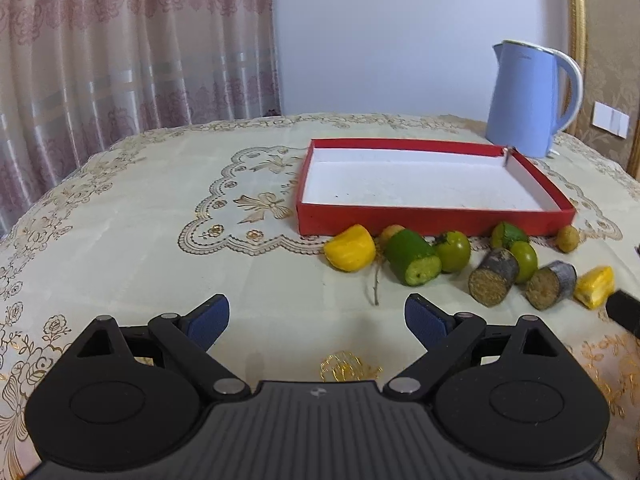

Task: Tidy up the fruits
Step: 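Move both tools toward the row of fruits beside the red tray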

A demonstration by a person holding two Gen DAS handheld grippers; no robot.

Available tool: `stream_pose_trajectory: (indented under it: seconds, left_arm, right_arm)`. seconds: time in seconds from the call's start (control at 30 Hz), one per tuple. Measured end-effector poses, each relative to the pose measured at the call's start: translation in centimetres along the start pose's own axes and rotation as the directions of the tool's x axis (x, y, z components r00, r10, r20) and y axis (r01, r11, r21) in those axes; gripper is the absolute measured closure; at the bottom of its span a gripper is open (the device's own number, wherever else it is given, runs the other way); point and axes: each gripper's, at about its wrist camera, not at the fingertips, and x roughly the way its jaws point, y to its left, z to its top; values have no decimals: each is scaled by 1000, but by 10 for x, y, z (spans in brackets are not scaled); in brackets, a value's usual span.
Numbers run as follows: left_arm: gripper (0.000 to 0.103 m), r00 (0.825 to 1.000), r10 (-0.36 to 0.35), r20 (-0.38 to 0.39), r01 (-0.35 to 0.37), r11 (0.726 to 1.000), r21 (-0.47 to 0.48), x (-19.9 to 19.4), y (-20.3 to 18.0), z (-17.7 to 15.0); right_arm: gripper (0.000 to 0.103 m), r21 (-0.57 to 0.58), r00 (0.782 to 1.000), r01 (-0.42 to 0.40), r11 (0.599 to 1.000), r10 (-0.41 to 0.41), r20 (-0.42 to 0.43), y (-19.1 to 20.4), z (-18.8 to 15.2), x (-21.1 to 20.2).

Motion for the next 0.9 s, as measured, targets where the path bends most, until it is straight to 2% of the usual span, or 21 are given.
stream_pose_trajectory:
  seconds: [0.23,0.6,0.9]
  left_arm:
    - [8,998,60,-21,-60,998,0,10,-10,2]
    - [8,998,69,-11,-69,996,52,7,-24,-1]
    - [8,998,68,4,-68,996,52,2,-22,0]
  right_arm:
    - [0,1,1000,-16,1000,16,-22,-1,-2,3]
    - [0,-36,1000,-16,999,16,-2,4,-2,-2]
    - [0,30,999,-37,999,38,-35,-7,-3,3]
